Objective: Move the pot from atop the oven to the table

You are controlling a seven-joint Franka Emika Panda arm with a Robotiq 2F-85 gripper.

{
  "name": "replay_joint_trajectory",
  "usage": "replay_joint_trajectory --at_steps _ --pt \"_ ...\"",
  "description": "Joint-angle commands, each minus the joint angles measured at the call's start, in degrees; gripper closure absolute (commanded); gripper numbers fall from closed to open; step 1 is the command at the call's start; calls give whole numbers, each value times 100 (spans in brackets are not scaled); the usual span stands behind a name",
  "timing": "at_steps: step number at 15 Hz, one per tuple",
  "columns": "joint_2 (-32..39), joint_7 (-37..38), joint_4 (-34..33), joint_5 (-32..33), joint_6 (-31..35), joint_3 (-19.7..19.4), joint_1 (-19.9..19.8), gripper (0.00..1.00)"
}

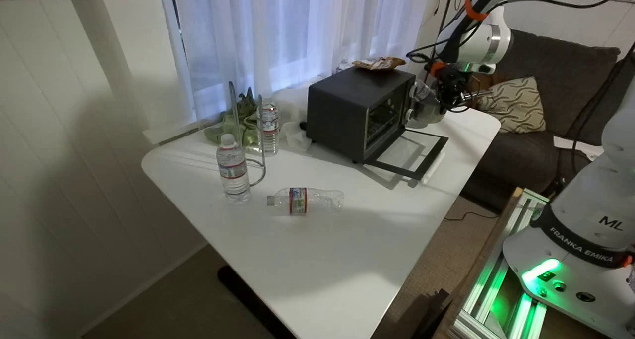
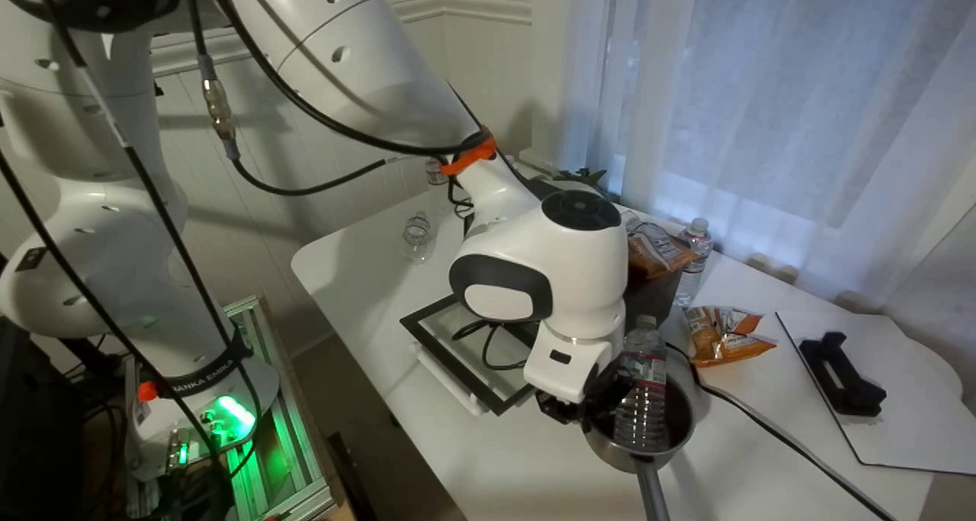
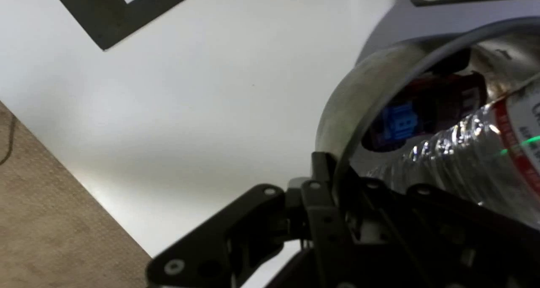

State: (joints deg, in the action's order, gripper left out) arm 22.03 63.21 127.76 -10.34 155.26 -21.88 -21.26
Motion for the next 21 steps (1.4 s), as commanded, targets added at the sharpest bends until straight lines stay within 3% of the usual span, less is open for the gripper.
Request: replay_joint_trajectory --at_steps 1,5,6,11,16,17,21 --pt "77 -463 -190 -526 122 106 -164 98" --pt "271 -746 -314 -892 81 151 -235 98" --pt "305 -804 -343 -957 67 162 -251 73" --pt "274 -946 -487 -1099 146 113 -224 41" --pt "-411 -1577 -268 -762 -281 9 -137 6" --pt "-593 -1736 -225 -685 -425 -38 -101 0" --pt "-1631 -2264 166 70 -725 -311 141 0"
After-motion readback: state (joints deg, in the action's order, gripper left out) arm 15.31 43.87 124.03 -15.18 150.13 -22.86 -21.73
